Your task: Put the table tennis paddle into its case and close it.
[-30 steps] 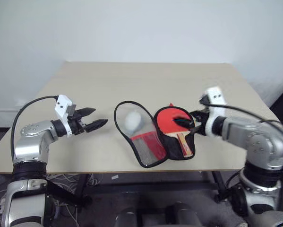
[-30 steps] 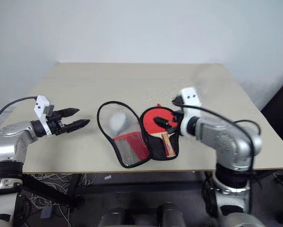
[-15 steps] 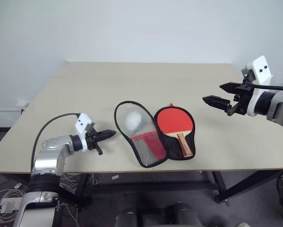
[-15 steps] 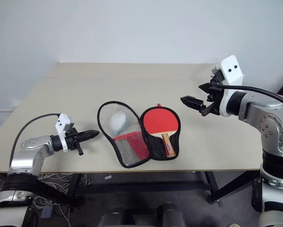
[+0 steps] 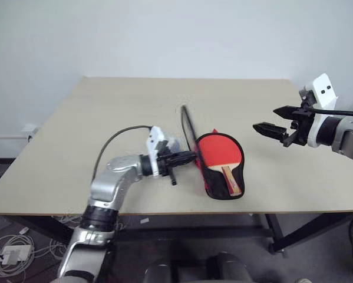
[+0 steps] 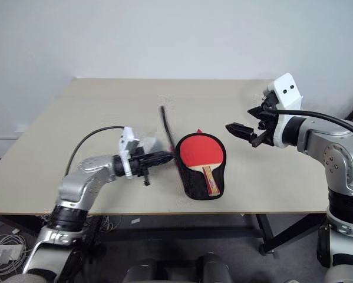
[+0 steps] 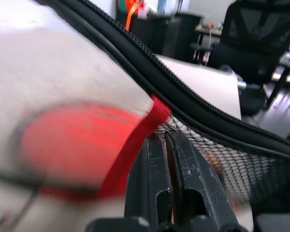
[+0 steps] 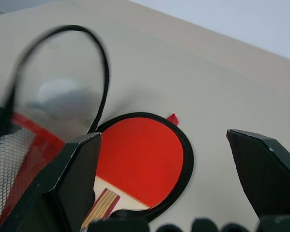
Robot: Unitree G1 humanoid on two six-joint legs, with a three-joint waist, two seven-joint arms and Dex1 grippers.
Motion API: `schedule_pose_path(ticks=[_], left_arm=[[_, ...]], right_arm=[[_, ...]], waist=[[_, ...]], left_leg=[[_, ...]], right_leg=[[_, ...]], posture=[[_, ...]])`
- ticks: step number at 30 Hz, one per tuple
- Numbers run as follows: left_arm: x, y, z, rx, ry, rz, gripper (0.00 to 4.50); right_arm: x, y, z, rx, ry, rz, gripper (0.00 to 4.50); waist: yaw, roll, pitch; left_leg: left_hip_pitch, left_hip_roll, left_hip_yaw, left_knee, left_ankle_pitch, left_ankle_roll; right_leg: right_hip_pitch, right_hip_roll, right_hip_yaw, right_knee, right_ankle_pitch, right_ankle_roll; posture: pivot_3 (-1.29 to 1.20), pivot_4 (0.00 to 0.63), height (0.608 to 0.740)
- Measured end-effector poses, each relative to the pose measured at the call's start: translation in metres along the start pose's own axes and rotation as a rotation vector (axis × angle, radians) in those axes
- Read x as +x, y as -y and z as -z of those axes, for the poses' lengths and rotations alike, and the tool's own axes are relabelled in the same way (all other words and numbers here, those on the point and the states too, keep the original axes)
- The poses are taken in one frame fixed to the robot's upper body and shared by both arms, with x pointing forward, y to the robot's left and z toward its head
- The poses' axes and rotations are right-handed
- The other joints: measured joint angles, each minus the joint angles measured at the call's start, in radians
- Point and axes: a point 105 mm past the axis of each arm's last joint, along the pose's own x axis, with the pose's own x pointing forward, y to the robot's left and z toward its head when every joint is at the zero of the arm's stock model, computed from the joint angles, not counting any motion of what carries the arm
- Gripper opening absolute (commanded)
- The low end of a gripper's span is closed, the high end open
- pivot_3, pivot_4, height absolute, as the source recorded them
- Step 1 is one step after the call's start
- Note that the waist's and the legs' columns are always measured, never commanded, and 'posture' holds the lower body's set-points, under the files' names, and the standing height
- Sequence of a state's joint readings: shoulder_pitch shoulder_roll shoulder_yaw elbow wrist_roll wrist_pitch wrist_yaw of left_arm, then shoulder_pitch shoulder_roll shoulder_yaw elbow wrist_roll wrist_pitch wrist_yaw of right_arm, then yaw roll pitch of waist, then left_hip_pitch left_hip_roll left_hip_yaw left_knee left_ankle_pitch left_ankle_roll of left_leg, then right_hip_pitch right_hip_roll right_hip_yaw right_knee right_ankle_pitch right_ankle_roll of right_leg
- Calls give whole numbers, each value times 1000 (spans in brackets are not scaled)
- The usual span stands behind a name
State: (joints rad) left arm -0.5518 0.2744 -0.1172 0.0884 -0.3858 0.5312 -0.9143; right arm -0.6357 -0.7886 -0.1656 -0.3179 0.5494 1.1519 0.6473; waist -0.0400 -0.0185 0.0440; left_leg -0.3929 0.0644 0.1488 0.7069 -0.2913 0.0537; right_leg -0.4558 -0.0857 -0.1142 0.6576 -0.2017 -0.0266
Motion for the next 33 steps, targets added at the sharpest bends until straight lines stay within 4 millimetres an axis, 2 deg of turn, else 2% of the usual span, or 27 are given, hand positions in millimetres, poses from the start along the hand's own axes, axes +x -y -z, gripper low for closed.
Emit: schedule_pose_path(ticks=[3, 5, 8, 10, 11, 14, 17, 22, 29, 33], left_arm=[[21, -2, 0, 11, -21, -27, 29], [23, -4, 7, 11, -55, -44, 29], [17, -5, 16, -9, -99, -51, 29], [4, -5, 24, -32, -138, -52, 29], [-4, -5, 29, -57, -162, -57, 188], [-24, -2, 46, -149, -220, -57, 857], [-40, 6, 65, -241, -279, -52, 1933], [-34, 20, 69, -343, -264, -20, 3603], [-17, 31, 70, -428, -251, -20, 3603], [-11, 29, 69, -452, -275, -44, 3603]], right_arm=[[1, 0, 0, 3, 6, 4, 4500], [1, 1, 0, 4, 7, 11, 4500], [1, 1, 0, 7, 9, 19, 4500], [2, 0, 2, 14, 6, 20, 4500], [2, 0, 5, 21, 2, 20, 4500], [3, -1, 8, 33, -1, 19, 4500], [4, -3, 8, 43, 1, 15, 4500], [8, -8, 10, 61, 12, 5, 4500], [13, -14, 10, 83, 24, -6, 4500], [14, -17, 9, 81, 31, -9, 4500]], waist=[[-4, 0, 0], [-10, 1, 0], [-10, 1, 0], [-9, 1, 0], [-9, 1, 0], [-7, 1, 0], [-4, 1, 0], [1, 1, 0], [0, 1, 0], [1, 1, 0]], left_leg=[[0, 0, 0, 0, 0, 0], [1, 1, 0, -1, 0, 0], [0, 1, 0, -2, 0, 0], [0, 1, 0, -1, 0, 0], [0, 1, 0, -1, 0, 0], [0, 1, -1, -1, 0, 0], [0, 0, -2, -1, 0, 0], [0, 0, -4, 0, 0, 0], [0, 0, -4, 0, 0, 0], [0, 0, -4, 0, 0, 0]], right_leg=[[0, 0, 0, 0, 0, 0], [-1, 1, 1, 0, 0, 0], [-2, 2, 1, 0, 0, 0], [-2, 1, 1, 0, 0, 0], [-2, 1, 1, 0, 0, 0], [-2, 1, 1, 0, 0, 0], [-1, 0, 1, 0, 0, 0], [-1, 0, 1, 0, 0, 0], [-1, 0, 1, 0, 0, 0], [0, 0, 1, 0, 0, 0]], posture=[[0, 0, 740], [0, 0, 740], [0, 0, 740], [0, 0, 740], [0, 0, 740], [0, 0, 740], [0, 0, 740], [0, 0, 740], [0, 0, 740], [0, 0, 740]])
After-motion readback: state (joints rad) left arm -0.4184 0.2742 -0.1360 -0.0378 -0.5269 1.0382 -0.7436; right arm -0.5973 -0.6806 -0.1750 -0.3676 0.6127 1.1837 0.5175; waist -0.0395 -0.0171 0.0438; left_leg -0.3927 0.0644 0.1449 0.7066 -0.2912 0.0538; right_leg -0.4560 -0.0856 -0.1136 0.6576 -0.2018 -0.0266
